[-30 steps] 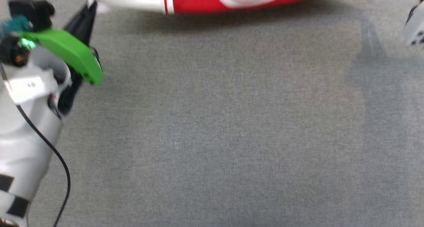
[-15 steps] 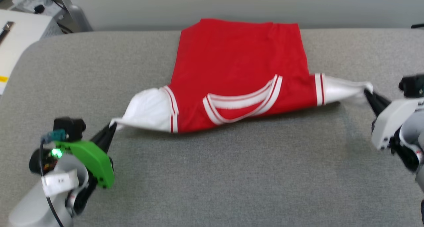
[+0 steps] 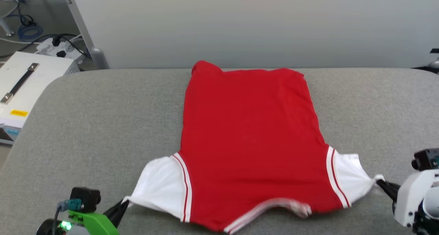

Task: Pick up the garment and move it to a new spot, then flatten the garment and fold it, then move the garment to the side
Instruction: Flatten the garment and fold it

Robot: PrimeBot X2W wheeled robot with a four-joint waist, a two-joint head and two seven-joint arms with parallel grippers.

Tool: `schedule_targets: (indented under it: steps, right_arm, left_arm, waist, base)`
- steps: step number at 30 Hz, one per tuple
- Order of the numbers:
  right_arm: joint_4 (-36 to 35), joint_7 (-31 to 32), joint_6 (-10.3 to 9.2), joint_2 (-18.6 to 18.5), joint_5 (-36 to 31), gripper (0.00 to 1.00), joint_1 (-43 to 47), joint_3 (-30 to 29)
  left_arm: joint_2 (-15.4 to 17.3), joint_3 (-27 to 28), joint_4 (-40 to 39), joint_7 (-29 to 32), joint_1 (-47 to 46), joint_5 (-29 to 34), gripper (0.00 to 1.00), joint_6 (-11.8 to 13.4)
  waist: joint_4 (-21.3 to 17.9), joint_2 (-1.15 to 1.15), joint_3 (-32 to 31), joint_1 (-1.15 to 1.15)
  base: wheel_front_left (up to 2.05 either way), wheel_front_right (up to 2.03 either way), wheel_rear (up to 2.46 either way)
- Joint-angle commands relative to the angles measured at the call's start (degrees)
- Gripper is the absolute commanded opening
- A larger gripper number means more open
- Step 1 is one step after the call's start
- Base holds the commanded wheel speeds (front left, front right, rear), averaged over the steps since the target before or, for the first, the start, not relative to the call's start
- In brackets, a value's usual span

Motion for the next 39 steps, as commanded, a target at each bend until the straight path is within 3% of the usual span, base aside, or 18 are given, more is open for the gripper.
schedule_targets:
  steps: [1, 14, 21, 22, 23, 31, 39]
  right_arm:
    - [-0.67, 0.71, -0.10, -0.95, 0.96, 0.00, 1.98, -0.81]
    - [-8.98, 8.66, -0.10, -5.75, 6.35, 0.00, 16.77, -7.33]
    - [-11.15, 11.91, -0.10, -5.11, 4.38, 0.00, 19.95, -10.86]
    - [-11.49, 12.22, -0.10, -4.71, 4.04, 0.28, 19.87, -11.67]
    - [-11.80, 12.25, -0.10, -4.35, 3.79, 1.00, 19.73, -12.47]
    - [-19.16, 16.52, -0.10, -5.12, -0.87, 1.00, 16.75, -18.66]
    - [-28.88, 28.67, -0.10, -2.79, -5.25, 1.00, 5.64, -28.04]
  left_arm:
    - [1.00, 0.09, -0.74, 0.03, 1.85, -0.34, 0.00, 0.60]
    - [5.59, -1.49, -8.34, 3.75, 9.74, -3.30, 0.00, 1.82]
    - [5.56, -1.60, -10.50, 4.55, 8.80, -3.29, 0.00, 1.80]
    - [5.47, -1.54, -10.83, 4.53, 8.46, -3.21, 0.00, 1.78]
    - [5.42, -1.44, -11.19, 4.56, 8.20, -3.24, 0.00, 1.79]
    - [7.13, -1.41, -20.07, 9.85, 5.34, -3.10, 0.00, 3.88]
    - [9.95, -0.81, -33.18, 17.42, 1.46, -1.29, 0.00, 9.80]
  waist:
    - [0.14, 0.00, -1.47, 0.01]
    - [0.04, 0.00, -2.57, 0.01]
    - [0.29, 0.00, -0.95, 0.01]
    - [0.35, 0.00, -0.72, 0.01]
    - [0.43, 0.00, -0.46, 0.01]
    - [2.37, 0.00, 3.78, 0.01]
    - [6.38, 0.00, 13.90, 0.01]
  base:
    - [0.00, 0.00, 0.00]
    - [0.00, 0.00, 0.00]
    - [0.00, 0.00, 0.00]
    - [0.00, 0.00, 0.00]
    - [0.00, 0.00, 0.00]
    - [0.00, 0.00, 0.00]
    - [0.00, 0.00, 0.00]
